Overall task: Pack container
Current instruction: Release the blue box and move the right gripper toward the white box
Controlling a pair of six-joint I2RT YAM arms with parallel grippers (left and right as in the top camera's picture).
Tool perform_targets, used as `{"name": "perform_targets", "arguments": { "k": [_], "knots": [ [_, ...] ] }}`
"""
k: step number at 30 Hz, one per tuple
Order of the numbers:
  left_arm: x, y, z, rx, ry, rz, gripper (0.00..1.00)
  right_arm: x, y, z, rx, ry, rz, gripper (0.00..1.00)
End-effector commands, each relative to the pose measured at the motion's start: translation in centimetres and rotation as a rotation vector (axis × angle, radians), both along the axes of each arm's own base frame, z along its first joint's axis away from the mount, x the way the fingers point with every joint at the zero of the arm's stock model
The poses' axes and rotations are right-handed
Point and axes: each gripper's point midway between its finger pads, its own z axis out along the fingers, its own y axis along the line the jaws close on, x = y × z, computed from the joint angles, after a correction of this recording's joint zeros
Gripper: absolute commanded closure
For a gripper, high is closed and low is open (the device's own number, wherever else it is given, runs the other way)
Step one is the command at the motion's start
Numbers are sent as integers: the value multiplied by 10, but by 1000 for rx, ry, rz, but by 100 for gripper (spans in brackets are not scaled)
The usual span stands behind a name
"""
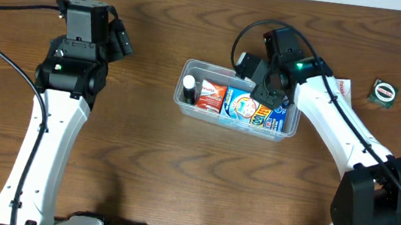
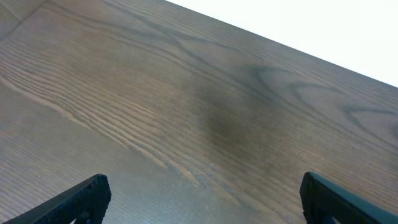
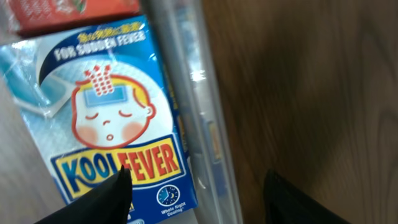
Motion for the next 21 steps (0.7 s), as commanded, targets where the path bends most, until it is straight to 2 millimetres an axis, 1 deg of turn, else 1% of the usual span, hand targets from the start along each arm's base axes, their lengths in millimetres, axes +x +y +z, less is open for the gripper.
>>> {"name": "perform_targets", "arguments": {
  "k": [1,2,3,5,9,11,14,16,17,18,19,21],
  "knots": [
    [2,4,7,14,-13,8,2,10,-16,20,64,-57,-209,34],
    [2,4,7,14,-13,9,2,15,-27,24,78,-75,-312,34],
    [2,4,7,14,-13,9,2,16,-34,25,85,-82,-364,34],
    [2,4,7,14,-13,9,2,20,-53,27,104,-87,-488,32],
    [2,4,7,14,-13,8,2,22,-96,25,149,-62,-674,31],
    [2,4,7,14,-13,8,2,20,-115,23,172,-38,-733,30],
    [2,4,7,14,-13,8,2,17,-141,20,225,3,-805,25],
    [2,4,7,14,-13,9,2,15,-160,19,254,17,-889,22],
    [2,4,7,14,-13,9,2,12,-175,17,267,22,-963,22],
    [2,4,7,14,-13,8,2,11,-181,16,272,24,-992,22],
    [2,4,7,14,-13,8,2,9,-191,13,277,31,-1036,22],
    [2,4,7,14,-13,8,2,4,-205,7,279,42,-1072,22]
  ]
}}
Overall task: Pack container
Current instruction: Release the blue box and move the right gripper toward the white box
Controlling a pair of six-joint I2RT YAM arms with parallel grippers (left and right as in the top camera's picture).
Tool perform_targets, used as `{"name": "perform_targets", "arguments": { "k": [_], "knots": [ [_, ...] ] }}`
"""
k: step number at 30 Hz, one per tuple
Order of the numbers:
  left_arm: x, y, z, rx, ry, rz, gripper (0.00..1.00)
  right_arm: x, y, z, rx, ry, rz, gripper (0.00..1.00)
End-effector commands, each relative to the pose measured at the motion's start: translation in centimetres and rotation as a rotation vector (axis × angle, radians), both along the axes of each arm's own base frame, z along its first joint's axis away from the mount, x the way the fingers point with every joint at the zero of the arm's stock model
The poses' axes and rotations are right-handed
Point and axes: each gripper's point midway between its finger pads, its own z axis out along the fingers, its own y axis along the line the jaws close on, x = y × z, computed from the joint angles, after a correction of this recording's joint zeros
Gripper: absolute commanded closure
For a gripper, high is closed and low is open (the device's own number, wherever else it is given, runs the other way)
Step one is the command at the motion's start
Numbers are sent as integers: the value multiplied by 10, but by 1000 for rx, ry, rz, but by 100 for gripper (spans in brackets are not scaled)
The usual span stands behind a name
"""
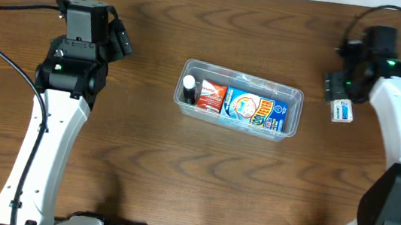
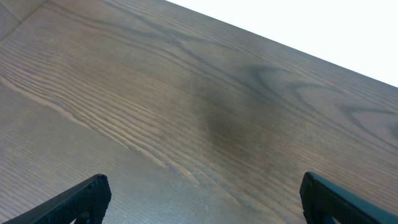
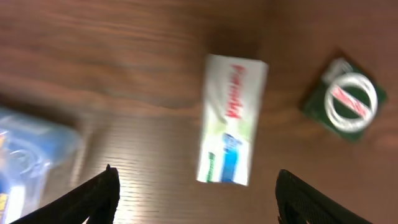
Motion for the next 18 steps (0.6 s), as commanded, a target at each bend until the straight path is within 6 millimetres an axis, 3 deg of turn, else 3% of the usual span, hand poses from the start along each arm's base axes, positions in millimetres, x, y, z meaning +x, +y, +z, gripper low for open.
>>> {"name": "perform_targets", "arguments": {
  "k": [1,8,18],
  "knots": [
    [2,4,7,14,-13,9,2,-8,-12,-4,57,-5,-98,21],
    [2,4,7,14,-13,9,2,-12,-24,-41,43,-24,-59,7],
    [2,4,7,14,-13,9,2,-3,-27,-74,18,-131,-50,5]
  ]
}}
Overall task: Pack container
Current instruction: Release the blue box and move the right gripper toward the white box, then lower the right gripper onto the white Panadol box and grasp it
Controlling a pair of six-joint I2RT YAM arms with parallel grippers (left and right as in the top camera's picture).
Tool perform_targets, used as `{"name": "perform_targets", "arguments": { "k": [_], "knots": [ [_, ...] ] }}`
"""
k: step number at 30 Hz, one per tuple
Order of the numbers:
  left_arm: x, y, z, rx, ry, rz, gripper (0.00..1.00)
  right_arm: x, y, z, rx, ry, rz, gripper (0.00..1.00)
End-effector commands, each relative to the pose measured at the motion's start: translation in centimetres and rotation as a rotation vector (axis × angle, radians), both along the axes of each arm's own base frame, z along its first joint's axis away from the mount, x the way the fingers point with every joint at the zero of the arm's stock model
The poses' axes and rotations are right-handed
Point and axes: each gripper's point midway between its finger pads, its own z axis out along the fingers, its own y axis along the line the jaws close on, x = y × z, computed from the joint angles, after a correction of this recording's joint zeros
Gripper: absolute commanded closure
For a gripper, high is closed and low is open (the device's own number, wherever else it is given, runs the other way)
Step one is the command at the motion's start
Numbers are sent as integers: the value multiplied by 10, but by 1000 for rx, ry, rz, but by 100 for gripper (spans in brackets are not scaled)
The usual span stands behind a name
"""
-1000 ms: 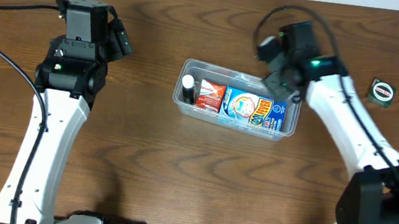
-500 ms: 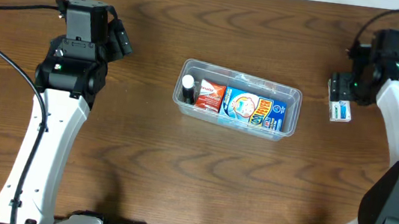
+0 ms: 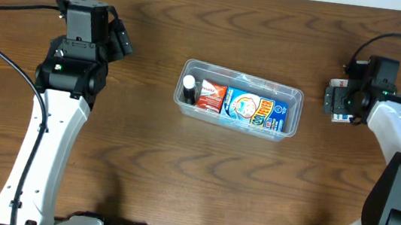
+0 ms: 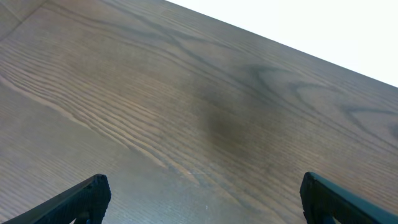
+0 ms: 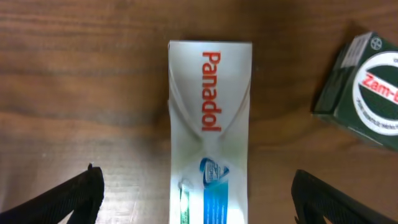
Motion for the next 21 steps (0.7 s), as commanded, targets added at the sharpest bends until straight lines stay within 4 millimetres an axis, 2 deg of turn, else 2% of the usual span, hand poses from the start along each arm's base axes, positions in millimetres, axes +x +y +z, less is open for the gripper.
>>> {"name": "perform_targets", "arguments": {
  "k": [1,8,15,21],
  "knots": [
    [2,4,7,14,-12,9,2,-5,-3,-9,-4,-10,4,5],
    [2,4,7,14,-12,9,2,-4,-15,-36,10,2,-30,5],
    [2,4,7,14,-12,9,2,2,-11,-55,55,1,-20,5],
    [2,4,7,14,-12,9,2,2,-7,-59,74,4,-9,13]
  ]
}}
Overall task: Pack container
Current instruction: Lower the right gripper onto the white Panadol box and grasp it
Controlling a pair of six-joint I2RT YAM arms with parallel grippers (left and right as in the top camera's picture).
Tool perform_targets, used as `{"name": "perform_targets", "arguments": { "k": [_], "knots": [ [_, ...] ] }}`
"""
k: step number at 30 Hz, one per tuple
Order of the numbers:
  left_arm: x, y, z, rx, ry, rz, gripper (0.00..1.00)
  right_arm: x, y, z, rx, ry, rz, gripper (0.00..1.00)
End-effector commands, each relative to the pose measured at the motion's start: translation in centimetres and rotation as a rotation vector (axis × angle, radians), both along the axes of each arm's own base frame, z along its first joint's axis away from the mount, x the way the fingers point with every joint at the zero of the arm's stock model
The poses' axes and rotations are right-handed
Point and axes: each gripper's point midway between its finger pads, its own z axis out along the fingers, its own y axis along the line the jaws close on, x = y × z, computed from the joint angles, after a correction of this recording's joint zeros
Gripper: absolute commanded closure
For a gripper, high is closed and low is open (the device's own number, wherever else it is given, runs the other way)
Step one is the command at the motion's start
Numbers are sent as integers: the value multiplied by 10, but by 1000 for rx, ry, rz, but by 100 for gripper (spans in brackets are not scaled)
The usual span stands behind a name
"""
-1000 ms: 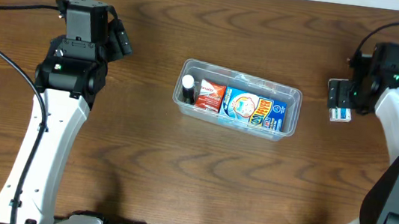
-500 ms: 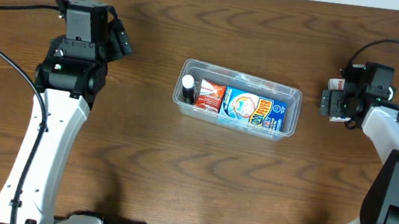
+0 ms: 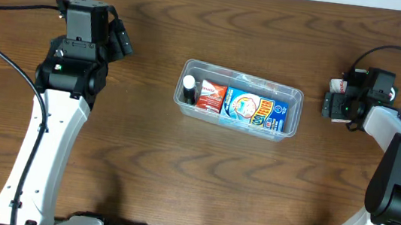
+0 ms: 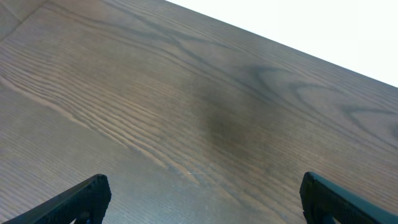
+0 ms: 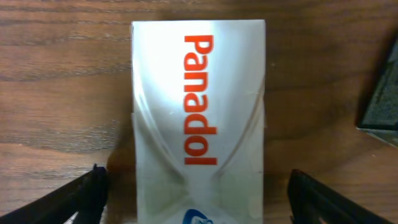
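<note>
A clear plastic container [image 3: 289, 130] sits mid-table holding a blue Kool Fever box [image 3: 255, 109], a red box [image 3: 212, 96] and a small white bottle [image 3: 189, 86]. At the right, my right gripper [image 5: 198, 202] stands open low over a white Panadol box [image 5: 198, 106] lying on the wood, one finger [image 5: 74, 199] on each side of it, not touching. From overhead the right gripper [image 3: 347, 105] covers most of the Panadol box [image 3: 337, 85]. My left gripper [image 4: 202, 199] is open over bare wood at the far left.
A dark green Zam-Buk box [image 5: 382, 102] lies just right of the Panadol box, mostly hidden under my right wrist in the overhead view. The left arm [image 3: 68, 75] stands along the table's left side. Cables run from both arms.
My right gripper has come lower and closer over the Panadol box, which now fills the wrist view between the open fingers. The left arm has not moved.
My right gripper was open over the Kool Fever box in the container. Then it was away at the table's right side, above the Panadol box and the green box. It stood centred over the Panadol box, and now sits lower, straddling it.
</note>
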Motion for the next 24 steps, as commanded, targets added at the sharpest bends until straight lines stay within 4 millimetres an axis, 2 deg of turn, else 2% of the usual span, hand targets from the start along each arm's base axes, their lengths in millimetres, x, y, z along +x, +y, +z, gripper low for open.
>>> {"name": "perform_targets", "arguments": {
  "k": [1,5,8,10,17,21,24],
  "knots": [
    [2,4,7,14,-13,8,2,-6,2,-12,17,30,7,14],
    [2,4,7,14,-13,9,2,-6,1,-11,14,33,4,21],
    [2,4,7,14,-13,8,2,-6,1,-11,11,33,2,33],
    [2,4,7,14,-13,8,2,-7,-2,-11,1,35,-4,37],
    [2,4,7,14,-13,9,2,-9,-7,-10,-25,44,-18,47],
    [2,4,7,14,-13,9,2,-7,-7,4,-32,22,-20,53],
    [2,4,7,14,-13,9,2,-3,-8,27,-42,-28,-20,53]
  ]
}}
